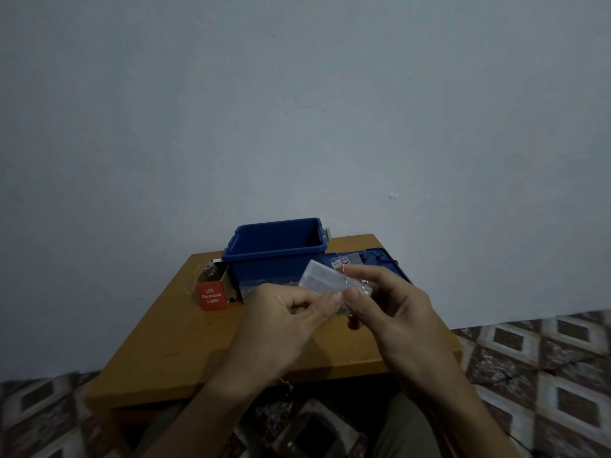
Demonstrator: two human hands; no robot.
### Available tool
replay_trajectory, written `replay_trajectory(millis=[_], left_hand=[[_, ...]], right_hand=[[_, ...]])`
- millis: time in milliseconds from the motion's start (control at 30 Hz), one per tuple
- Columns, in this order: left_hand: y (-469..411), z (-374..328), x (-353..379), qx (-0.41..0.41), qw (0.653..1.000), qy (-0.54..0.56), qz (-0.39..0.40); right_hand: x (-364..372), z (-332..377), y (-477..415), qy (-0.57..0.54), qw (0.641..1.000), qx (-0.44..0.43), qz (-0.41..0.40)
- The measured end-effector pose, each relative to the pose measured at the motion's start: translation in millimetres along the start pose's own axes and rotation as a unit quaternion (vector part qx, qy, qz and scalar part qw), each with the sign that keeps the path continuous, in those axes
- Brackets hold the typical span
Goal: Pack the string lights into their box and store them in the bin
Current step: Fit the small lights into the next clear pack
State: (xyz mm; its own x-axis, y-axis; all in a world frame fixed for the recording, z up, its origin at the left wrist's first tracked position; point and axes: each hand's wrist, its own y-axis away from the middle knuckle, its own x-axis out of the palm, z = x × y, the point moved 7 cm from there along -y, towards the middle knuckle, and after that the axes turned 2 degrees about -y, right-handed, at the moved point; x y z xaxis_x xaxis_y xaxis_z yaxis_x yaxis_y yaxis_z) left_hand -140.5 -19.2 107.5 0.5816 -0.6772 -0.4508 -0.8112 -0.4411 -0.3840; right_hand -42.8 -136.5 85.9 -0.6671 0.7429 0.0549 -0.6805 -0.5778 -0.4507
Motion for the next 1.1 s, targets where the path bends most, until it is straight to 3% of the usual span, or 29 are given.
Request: replay_trajectory(millis=[167, 333, 500, 600, 700, 833, 1100], left_hand=[[2, -1, 3, -0.008, 1.000, 0.007, 0.021], [5, 15, 6, -0.113, 0.992, 0.056, 0.022], [11, 9, 9, -0.171, 0.973, 0.117, 0.106], [15, 3, 6, -0.191, 0.971, 0.054, 0.133], [13, -8, 2, -0.131, 0.974, -0.095, 0.156], [14, -28, 0, -0.069, 0.960, -0.178, 0.204], [-11, -57, -20, 0.119, 0.916, -0.341, 0.176]], right_hand=[[-3, -1, -1, 0.000, 1.000, 0.001, -0.016], [-13, -3, -3, 0.004, 0.999, -0.007, -0.049], [-18, 1, -3, 0.030, 0.996, -0.025, -0.077], [-22, 0, -4, 0.094, 0.990, -0.042, -0.094], [-25, -2, -3, 0.129, 0.985, -0.044, -0.106], [-18, 3, 0, 0.182, 0.977, -0.047, -0.098], [-1, 11, 3, 0.295, 0.954, -0.053, 0.027]])
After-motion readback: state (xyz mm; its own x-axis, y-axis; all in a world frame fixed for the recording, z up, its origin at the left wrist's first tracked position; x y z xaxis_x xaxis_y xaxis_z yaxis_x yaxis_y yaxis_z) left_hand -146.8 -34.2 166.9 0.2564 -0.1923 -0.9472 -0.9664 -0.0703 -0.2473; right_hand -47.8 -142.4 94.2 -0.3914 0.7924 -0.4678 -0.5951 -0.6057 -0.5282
